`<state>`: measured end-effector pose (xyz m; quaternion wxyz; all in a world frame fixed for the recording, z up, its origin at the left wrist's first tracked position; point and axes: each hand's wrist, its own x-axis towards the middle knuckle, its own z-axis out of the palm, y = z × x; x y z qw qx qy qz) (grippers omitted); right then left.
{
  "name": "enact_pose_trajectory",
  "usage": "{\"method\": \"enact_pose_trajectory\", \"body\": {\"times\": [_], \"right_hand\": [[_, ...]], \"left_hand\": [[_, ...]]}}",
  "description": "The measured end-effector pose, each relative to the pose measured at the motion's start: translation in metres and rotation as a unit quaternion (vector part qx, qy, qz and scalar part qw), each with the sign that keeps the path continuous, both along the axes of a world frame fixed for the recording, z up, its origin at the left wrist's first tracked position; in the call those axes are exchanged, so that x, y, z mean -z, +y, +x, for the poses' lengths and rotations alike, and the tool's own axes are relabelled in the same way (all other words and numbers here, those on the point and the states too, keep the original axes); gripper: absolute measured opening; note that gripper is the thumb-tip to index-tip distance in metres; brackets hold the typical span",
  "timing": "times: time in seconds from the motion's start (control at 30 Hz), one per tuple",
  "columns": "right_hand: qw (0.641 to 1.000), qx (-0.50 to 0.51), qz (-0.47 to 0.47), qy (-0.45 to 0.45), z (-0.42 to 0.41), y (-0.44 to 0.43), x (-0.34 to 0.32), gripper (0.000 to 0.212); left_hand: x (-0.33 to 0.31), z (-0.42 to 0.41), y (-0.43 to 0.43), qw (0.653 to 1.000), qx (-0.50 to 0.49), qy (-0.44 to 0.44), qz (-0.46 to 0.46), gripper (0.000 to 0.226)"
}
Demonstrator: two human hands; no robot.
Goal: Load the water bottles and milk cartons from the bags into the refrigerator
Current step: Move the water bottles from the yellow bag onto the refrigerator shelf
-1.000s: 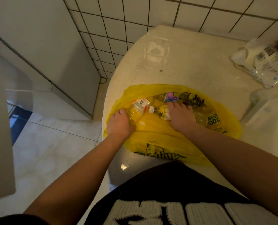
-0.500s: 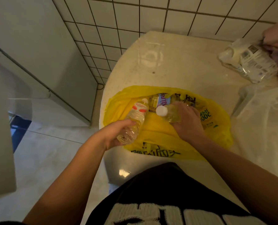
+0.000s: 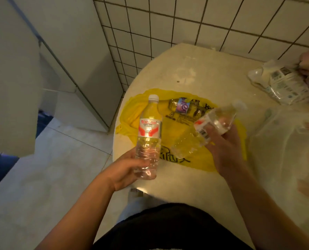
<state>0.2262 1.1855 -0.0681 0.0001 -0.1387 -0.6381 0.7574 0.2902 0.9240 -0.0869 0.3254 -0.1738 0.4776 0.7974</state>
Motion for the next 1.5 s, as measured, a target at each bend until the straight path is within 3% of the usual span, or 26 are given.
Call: {"method": "enact_pose_trajectory", "body": {"times": [0.13,0.33,0.43,0.67,0.97,1.13,1.23,1.3,1.37,1.5], "right_hand": [[0.985,-0.069,-0.103,-0.123,0.014,-0.01,-0.004,0.041],[0.94,-0.109,-0.211,-0.246,0.037,-0.05,0.003,0.046],[0.913,-0.21,-0.204,-0.284,0.056,-0.078,0.004,0.066],[0.815,-0.399,-0.175,-0.382,0.124,-0.156,-0.004,0.057],[0.724,-0.509,-0.114,-0.452,0.242,-0.3,0.013,0.069],[0.744,-0.55,-0.054,-0.376,0.308,-0.395,0.011,0.057],[0.763,-0.559,-0.043,-0.321,0.331,-0.441,0.01,0.067],[0.777,-0.568,-0.031,-0.271,0.338,-0.466,0.01,0.067],[0.791,-0.575,0.002,-0.211,0.341,-0.49,0.009,0.053],[0.817,-0.561,0.052,-0.125,0.335,-0.541,0.009,0.044]], "left_hand": [[-0.004,0.035,0.009,0.999,0.0,0.04,-0.034,0.081],[-0.012,0.09,-0.003,0.992,-0.077,0.059,-0.076,0.071],[-0.016,0.118,-0.017,0.987,-0.12,0.054,-0.093,0.067],[-0.022,0.193,-0.071,0.968,-0.207,0.043,-0.138,0.068],[-0.021,0.344,-0.193,0.938,-0.302,0.025,-0.166,0.062],[-0.018,0.424,-0.27,0.897,-0.406,0.0,-0.178,0.073],[-0.017,0.455,-0.301,0.87,-0.454,-0.021,-0.19,0.058],[-0.013,0.467,-0.321,0.856,-0.48,-0.033,-0.19,0.06],[-0.01,0.469,-0.341,0.846,-0.5,-0.04,-0.18,0.07],[-0.006,0.456,-0.383,0.833,-0.526,-0.04,-0.167,0.054]]}}
